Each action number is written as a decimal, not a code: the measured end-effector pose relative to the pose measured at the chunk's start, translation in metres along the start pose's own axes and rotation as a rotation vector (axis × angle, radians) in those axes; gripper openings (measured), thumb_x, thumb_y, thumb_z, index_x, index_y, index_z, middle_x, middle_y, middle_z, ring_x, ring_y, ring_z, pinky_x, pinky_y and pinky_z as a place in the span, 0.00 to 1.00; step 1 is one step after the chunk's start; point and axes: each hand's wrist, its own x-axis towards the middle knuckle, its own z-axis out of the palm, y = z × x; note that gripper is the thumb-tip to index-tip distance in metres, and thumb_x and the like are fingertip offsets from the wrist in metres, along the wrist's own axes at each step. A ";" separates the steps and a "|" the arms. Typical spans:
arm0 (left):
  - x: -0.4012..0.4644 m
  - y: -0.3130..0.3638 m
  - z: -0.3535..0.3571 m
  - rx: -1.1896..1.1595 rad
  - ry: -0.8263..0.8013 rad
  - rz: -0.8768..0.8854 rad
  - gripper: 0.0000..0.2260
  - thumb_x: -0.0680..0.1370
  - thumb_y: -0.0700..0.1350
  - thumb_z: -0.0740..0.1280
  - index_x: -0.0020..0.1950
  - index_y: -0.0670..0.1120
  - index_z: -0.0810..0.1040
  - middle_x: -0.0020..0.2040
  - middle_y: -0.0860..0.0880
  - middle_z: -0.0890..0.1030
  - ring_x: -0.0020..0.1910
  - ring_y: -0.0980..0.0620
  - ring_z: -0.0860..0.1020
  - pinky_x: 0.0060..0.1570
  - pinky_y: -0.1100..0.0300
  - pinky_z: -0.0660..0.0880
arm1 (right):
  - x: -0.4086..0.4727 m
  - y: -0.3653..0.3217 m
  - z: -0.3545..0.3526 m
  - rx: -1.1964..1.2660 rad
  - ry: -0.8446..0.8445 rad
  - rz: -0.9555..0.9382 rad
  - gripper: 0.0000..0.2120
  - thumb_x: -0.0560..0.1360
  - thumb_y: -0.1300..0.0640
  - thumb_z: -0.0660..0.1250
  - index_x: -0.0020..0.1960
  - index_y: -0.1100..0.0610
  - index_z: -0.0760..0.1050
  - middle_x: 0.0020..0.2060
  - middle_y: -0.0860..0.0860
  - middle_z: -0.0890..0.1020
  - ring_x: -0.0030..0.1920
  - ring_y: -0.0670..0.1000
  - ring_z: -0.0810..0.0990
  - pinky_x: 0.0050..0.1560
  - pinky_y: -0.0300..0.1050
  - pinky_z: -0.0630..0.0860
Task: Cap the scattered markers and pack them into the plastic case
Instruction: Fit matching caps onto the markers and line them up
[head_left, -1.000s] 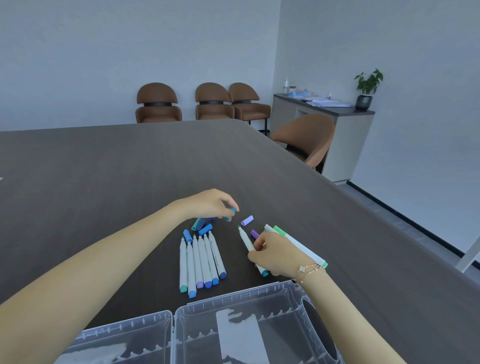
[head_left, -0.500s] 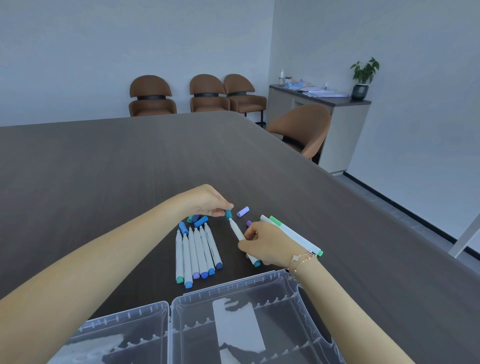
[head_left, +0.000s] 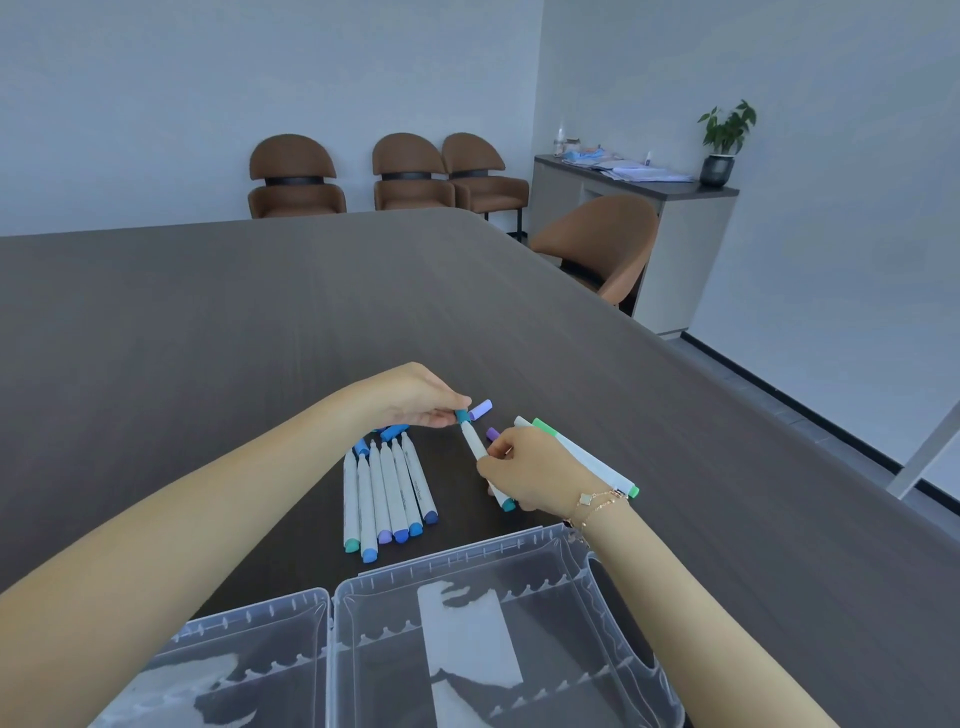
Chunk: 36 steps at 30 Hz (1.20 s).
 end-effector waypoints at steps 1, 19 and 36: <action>0.000 -0.001 0.000 -0.008 -0.001 0.014 0.12 0.77 0.42 0.67 0.58 0.39 0.79 0.51 0.44 0.81 0.39 0.54 0.79 0.37 0.68 0.77 | 0.001 0.000 0.000 0.009 0.006 0.007 0.11 0.78 0.52 0.61 0.48 0.58 0.77 0.36 0.50 0.76 0.30 0.47 0.71 0.29 0.31 0.67; 0.008 0.001 0.007 0.367 0.129 0.028 0.09 0.76 0.48 0.69 0.49 0.43 0.82 0.43 0.49 0.83 0.36 0.56 0.78 0.50 0.62 0.76 | 0.003 -0.005 0.012 -0.048 0.108 0.014 0.14 0.79 0.54 0.60 0.52 0.62 0.79 0.38 0.54 0.76 0.36 0.49 0.73 0.41 0.38 0.72; -0.002 -0.054 -0.069 0.624 0.183 0.101 0.12 0.77 0.51 0.66 0.53 0.45 0.82 0.56 0.51 0.79 0.54 0.51 0.76 0.55 0.57 0.74 | -0.019 -0.029 0.019 -0.341 0.108 -0.157 0.15 0.78 0.47 0.61 0.58 0.57 0.71 0.46 0.51 0.76 0.44 0.48 0.75 0.37 0.33 0.67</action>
